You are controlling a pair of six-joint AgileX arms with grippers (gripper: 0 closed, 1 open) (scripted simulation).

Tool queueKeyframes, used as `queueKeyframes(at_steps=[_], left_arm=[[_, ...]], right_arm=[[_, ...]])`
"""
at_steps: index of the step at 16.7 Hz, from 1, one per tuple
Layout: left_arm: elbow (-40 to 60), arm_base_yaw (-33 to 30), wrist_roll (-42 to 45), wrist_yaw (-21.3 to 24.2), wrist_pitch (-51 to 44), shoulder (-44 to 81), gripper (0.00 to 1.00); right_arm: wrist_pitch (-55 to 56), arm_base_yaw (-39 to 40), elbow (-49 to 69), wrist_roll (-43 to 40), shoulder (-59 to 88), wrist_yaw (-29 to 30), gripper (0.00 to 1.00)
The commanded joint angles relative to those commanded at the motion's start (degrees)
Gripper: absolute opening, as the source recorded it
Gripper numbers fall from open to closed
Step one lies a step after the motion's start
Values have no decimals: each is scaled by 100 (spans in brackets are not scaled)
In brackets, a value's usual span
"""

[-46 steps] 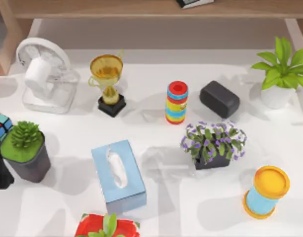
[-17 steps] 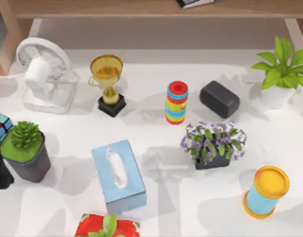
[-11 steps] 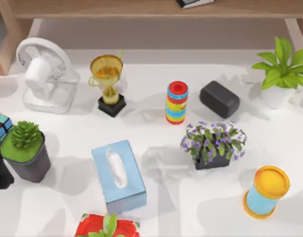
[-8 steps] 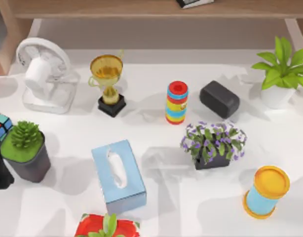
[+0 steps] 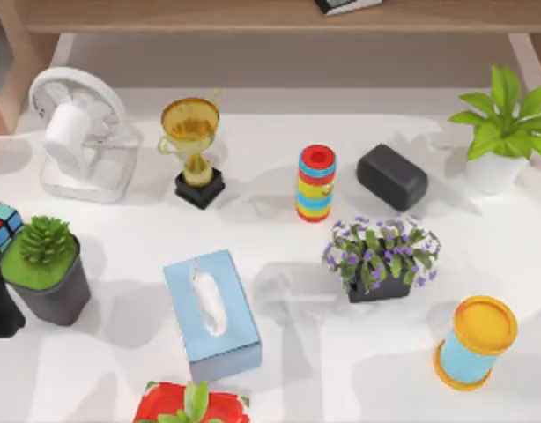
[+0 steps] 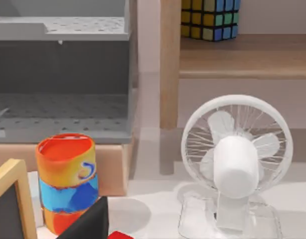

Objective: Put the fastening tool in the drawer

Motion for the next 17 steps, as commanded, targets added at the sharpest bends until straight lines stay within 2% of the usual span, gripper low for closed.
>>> queueKeyframes(at_steps=[11,17], left_arm=[[0,0,0,0,0,0,100],[0,0,0,0,0,0,100]], right_arm=[[0,0,0,0,0,0,98],[0,0,0,0,0,0,100]])
